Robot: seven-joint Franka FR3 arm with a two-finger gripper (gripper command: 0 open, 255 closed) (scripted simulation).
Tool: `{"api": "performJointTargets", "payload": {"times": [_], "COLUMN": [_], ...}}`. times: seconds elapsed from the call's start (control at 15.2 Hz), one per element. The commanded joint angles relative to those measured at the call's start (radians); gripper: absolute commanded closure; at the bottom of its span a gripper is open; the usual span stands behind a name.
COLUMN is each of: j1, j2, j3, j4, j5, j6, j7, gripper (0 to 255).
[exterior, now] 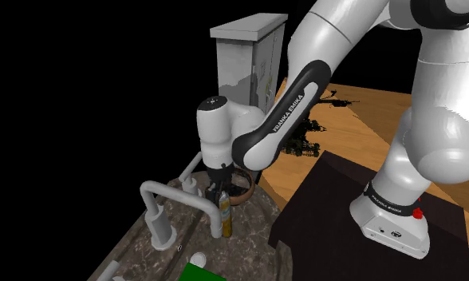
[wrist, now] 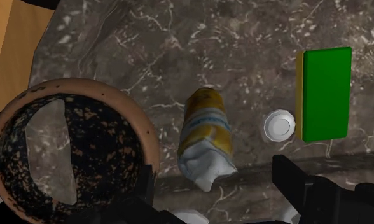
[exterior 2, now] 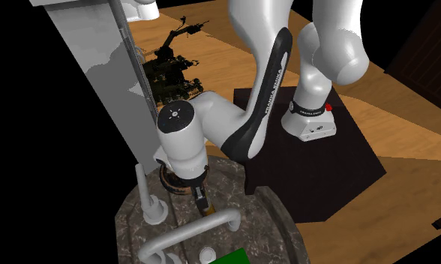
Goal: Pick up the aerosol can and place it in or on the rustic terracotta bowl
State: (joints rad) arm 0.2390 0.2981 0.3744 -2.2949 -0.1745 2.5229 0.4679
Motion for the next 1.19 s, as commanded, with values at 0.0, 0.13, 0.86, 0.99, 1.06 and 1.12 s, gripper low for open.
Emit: {"api": "performJointTargets", "payload": {"times": [0.0, 0.13, 0.86, 0.99, 1.06, 1.12], "j1": [0.006, 0.016, 0.016, 0.016, 0.016, 0.016], "j2": [0.025, 0.056, 0.056, 0.056, 0.056, 0.056], "j3": [-0.009, -0.022, -0.023, -0.023, -0.023, -0.022], "j4": [-0.002, -0.001, -0.001, -0.001, -0.001, -0.002], "j5": [-0.018, -0.039, -0.039, -0.039, -0.039, -0.039], "j6": [0.025, 0.054, 0.054, 0.054, 0.054, 0.054], "j7": [0.012, 0.027, 0.027, 0.027, 0.027, 0.027], "gripper": [0, 0, 255, 255, 255, 255]}}
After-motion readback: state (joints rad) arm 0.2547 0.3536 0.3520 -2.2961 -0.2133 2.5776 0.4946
